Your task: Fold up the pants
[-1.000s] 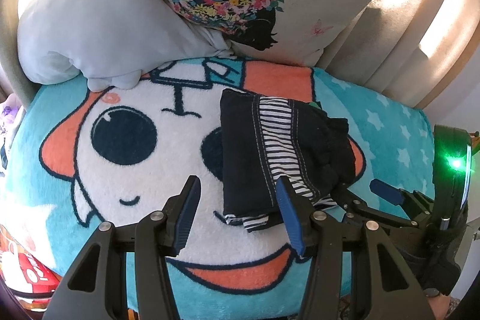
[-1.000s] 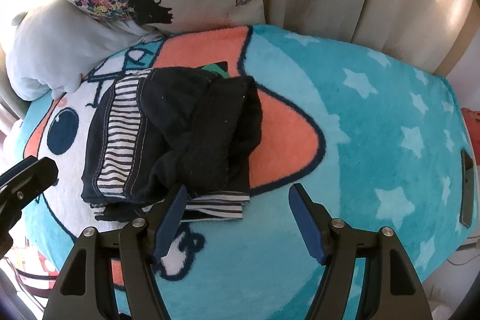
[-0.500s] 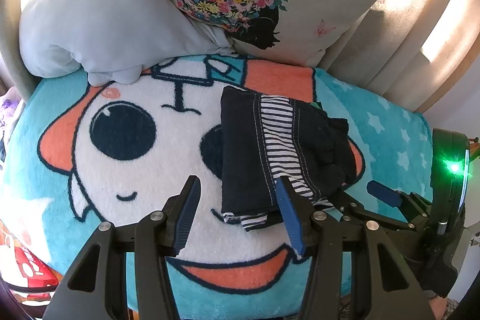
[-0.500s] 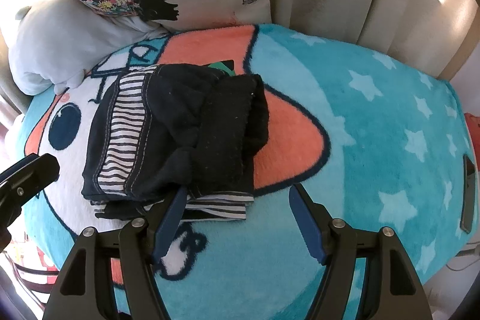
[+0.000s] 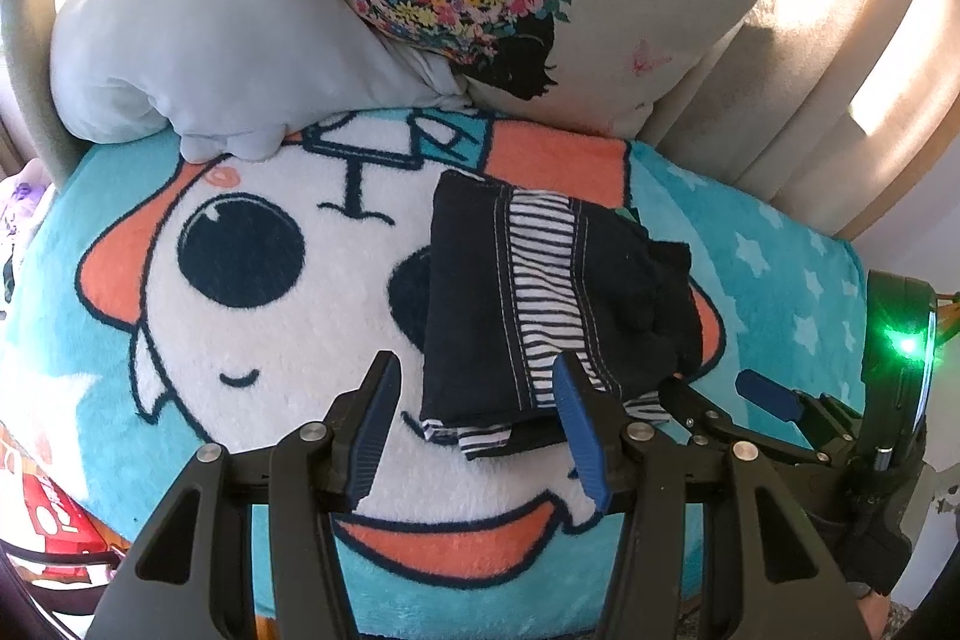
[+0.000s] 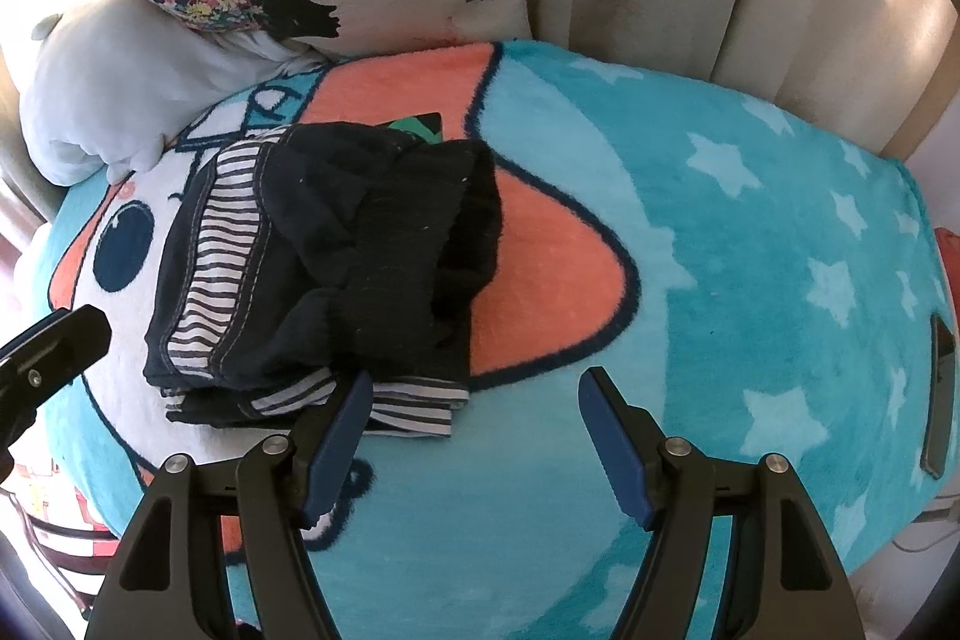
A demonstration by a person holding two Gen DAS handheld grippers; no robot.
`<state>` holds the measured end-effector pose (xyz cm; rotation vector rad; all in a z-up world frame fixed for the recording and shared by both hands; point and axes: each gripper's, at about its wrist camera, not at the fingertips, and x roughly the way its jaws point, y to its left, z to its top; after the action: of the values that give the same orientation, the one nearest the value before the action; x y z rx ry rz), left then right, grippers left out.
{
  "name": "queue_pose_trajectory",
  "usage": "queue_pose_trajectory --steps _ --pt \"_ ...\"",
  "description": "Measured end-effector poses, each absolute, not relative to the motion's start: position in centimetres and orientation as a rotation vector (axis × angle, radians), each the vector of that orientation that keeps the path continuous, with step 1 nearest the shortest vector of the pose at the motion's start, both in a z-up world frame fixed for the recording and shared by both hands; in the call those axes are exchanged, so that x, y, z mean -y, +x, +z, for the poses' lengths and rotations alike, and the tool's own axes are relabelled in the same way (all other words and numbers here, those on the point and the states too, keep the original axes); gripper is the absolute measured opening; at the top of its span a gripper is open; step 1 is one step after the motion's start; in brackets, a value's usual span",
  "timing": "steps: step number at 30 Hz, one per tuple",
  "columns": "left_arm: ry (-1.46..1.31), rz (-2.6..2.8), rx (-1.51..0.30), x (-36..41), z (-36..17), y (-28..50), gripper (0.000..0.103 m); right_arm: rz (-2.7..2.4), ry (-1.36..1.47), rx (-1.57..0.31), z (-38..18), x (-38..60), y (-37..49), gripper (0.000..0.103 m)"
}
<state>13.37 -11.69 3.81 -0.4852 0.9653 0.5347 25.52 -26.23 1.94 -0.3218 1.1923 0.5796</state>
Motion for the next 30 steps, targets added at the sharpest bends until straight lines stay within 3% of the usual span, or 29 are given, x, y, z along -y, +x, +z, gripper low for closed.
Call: queue_pose_trajectory --steps 30 --pt "-0.705 0.572 -0.883 7.6 2.2 11.4 0.052 0.666 -0.287 -1.263 1.8 26.5 26.7 0.077"
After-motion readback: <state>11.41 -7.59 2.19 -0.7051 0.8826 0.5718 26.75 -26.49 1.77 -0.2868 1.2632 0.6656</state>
